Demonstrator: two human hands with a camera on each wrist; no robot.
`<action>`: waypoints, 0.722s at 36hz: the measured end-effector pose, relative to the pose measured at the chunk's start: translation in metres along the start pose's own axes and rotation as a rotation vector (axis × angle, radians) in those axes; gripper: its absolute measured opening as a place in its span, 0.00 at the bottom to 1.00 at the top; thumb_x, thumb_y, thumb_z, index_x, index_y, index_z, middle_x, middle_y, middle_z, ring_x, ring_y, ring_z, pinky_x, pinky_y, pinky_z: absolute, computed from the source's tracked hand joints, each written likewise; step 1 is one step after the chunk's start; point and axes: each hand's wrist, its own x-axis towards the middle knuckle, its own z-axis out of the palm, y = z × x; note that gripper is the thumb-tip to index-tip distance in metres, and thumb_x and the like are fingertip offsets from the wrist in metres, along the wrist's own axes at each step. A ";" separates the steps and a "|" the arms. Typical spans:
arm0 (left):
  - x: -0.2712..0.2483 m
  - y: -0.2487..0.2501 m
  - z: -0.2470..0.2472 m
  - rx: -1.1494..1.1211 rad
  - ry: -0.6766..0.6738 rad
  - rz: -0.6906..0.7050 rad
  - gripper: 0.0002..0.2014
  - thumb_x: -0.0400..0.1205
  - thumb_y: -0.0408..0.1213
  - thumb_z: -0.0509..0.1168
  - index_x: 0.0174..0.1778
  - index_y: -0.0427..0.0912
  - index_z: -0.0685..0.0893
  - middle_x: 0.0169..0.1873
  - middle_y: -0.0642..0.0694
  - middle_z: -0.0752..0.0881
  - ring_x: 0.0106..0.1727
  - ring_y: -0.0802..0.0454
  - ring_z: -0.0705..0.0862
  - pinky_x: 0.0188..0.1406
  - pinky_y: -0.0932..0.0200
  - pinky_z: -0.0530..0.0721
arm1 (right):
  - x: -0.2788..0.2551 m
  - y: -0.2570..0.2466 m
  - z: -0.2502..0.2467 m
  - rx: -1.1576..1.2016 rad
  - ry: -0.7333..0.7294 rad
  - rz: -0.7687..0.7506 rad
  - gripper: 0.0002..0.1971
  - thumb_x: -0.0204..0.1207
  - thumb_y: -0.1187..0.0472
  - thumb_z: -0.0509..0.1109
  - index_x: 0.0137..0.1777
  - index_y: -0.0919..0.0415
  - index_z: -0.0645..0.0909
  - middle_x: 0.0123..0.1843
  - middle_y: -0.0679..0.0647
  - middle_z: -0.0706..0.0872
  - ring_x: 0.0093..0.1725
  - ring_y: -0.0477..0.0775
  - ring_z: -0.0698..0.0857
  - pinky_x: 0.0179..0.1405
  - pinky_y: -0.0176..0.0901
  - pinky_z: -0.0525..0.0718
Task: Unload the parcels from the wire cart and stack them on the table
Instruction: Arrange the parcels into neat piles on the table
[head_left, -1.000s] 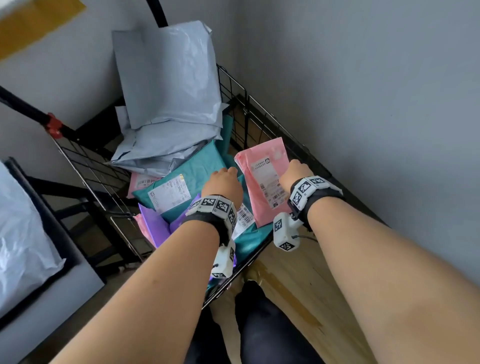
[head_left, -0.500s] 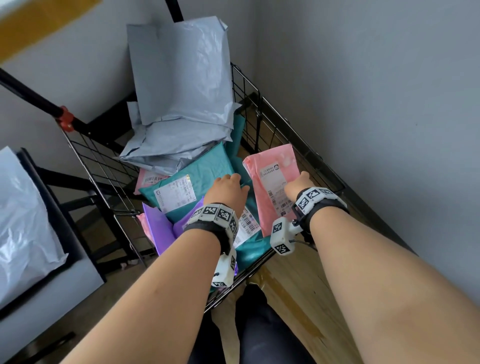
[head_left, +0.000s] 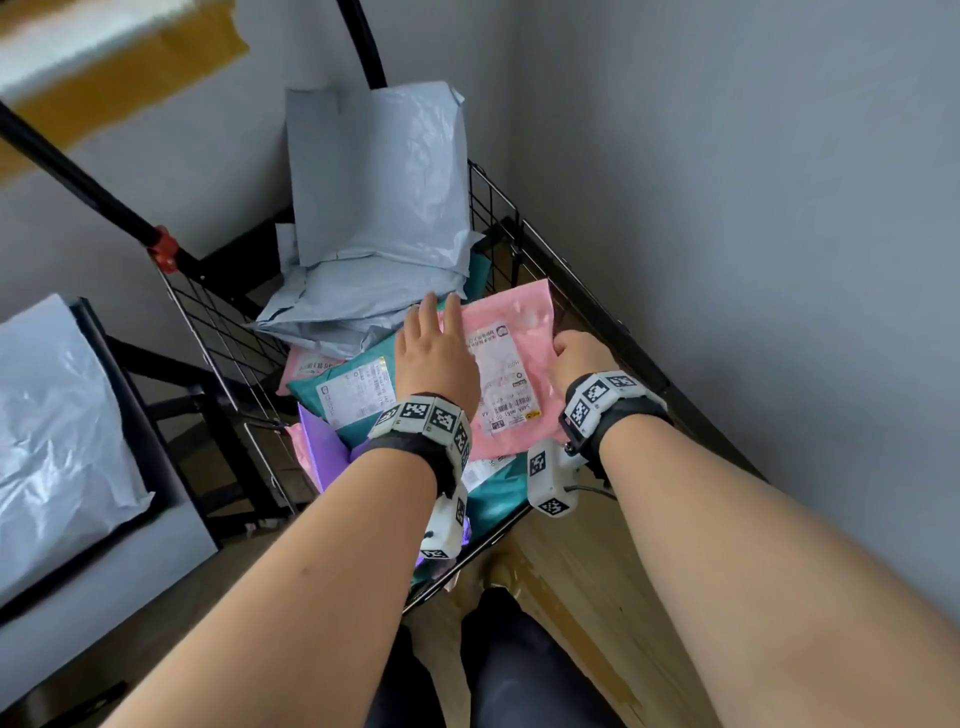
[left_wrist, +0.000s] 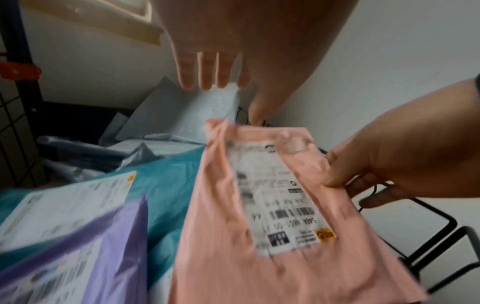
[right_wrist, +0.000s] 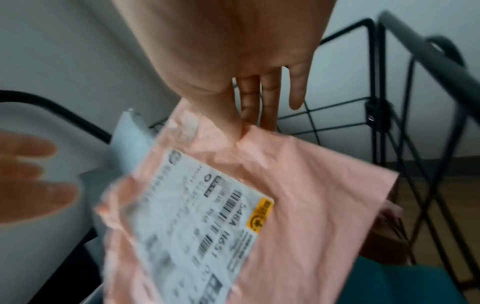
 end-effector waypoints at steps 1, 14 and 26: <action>-0.001 -0.001 -0.007 0.041 0.027 0.020 0.35 0.83 0.35 0.60 0.83 0.46 0.50 0.83 0.43 0.51 0.83 0.42 0.50 0.82 0.46 0.50 | -0.004 -0.007 -0.003 -0.024 0.011 -0.050 0.09 0.83 0.59 0.60 0.45 0.58 0.81 0.47 0.55 0.85 0.45 0.60 0.83 0.51 0.49 0.83; -0.024 -0.063 -0.101 0.319 0.135 0.136 0.18 0.80 0.36 0.62 0.65 0.55 0.82 0.78 0.48 0.67 0.82 0.42 0.53 0.81 0.36 0.43 | -0.080 -0.117 -0.017 -0.103 0.150 -0.533 0.07 0.75 0.57 0.70 0.48 0.47 0.89 0.52 0.51 0.88 0.54 0.57 0.85 0.54 0.49 0.83; -0.113 -0.215 -0.148 -0.142 0.278 -0.352 0.14 0.81 0.35 0.56 0.52 0.50 0.86 0.50 0.44 0.88 0.56 0.40 0.82 0.60 0.51 0.72 | -0.157 -0.200 0.045 0.012 0.274 -0.475 0.27 0.78 0.56 0.68 0.77 0.59 0.68 0.72 0.63 0.73 0.72 0.65 0.71 0.70 0.53 0.71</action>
